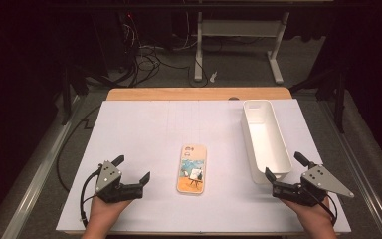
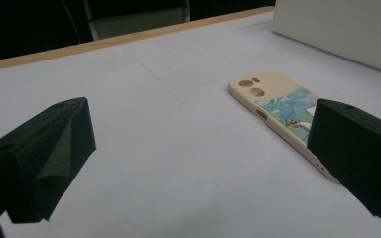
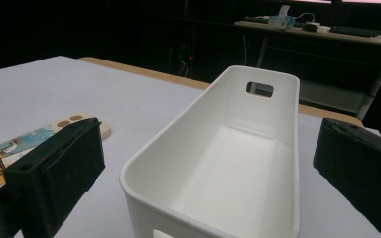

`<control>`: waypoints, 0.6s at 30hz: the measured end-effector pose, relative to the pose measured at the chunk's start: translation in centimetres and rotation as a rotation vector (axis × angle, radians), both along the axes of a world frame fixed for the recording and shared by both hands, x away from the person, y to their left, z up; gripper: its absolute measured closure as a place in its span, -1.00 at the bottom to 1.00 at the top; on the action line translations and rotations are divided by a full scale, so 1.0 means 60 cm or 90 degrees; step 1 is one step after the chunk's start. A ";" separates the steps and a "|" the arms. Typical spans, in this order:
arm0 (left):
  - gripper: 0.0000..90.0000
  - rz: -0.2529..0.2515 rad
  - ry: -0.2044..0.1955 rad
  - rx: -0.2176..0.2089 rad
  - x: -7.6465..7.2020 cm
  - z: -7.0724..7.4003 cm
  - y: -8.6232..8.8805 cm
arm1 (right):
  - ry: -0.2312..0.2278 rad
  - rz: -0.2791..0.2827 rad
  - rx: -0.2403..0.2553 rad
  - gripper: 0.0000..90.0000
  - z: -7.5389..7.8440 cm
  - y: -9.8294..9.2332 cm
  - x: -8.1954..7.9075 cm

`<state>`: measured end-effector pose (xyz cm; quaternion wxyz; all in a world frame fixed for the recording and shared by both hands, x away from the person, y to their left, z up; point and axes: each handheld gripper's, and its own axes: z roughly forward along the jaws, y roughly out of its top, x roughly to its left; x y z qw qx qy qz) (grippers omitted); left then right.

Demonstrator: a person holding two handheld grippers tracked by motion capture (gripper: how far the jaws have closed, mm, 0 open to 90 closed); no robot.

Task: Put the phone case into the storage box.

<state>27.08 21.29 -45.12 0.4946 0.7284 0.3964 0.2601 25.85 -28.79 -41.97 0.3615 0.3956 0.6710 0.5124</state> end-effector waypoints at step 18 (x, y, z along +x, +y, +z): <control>-0.99 -0.010 0.028 -0.029 0.005 0.000 0.002 | 0.013 0.002 -0.001 -1.00 -0.007 -0.002 0.004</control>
